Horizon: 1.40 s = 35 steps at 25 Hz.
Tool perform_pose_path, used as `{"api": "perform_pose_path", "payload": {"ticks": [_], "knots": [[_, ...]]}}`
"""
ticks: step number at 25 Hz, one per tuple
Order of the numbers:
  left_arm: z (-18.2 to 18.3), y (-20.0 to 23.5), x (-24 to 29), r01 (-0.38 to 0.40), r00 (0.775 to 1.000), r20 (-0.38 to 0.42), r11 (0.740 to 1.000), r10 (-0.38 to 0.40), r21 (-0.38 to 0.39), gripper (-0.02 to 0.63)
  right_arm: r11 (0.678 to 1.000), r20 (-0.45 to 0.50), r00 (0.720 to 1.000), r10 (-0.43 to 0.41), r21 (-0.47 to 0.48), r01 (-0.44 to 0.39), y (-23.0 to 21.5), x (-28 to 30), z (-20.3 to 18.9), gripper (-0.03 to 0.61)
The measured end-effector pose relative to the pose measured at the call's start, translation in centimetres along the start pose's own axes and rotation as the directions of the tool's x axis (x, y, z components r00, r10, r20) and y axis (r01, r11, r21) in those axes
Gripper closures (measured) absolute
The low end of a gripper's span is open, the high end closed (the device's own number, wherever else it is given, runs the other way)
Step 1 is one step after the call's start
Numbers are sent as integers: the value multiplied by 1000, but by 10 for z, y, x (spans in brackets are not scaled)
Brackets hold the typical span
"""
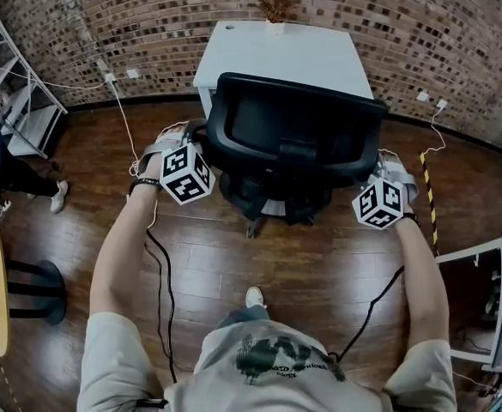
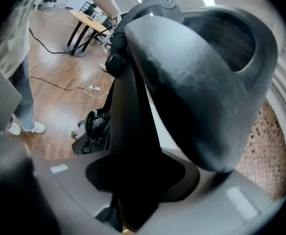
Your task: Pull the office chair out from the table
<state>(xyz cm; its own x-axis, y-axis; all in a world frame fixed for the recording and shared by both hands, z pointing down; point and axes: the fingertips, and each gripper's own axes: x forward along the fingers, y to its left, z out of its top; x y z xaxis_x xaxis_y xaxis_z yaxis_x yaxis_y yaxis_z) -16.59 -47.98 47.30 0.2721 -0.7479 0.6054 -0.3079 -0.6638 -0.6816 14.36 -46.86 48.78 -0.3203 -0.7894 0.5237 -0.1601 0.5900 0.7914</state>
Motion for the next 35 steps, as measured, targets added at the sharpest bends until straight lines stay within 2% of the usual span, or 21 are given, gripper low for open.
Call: {"api": "perform_pose_path", "payload": {"ticks": [5, 22, 35], "knots": [[-4, -29, -31, -8, 1000, -30, 1000, 7, -17, 336, 1000, 19, 1000, 2, -12, -2, 23, -27, 9, 407], [16, -147, -147, -65, 996, -59, 997, 62, -43, 336, 999, 61, 998, 23, -40, -21, 105, -145, 11, 401], [22, -177, -179, -64, 996, -57, 997, 62, -40, 337, 999, 59, 998, 32, -31, -30, 127, -180, 12, 396]]}}
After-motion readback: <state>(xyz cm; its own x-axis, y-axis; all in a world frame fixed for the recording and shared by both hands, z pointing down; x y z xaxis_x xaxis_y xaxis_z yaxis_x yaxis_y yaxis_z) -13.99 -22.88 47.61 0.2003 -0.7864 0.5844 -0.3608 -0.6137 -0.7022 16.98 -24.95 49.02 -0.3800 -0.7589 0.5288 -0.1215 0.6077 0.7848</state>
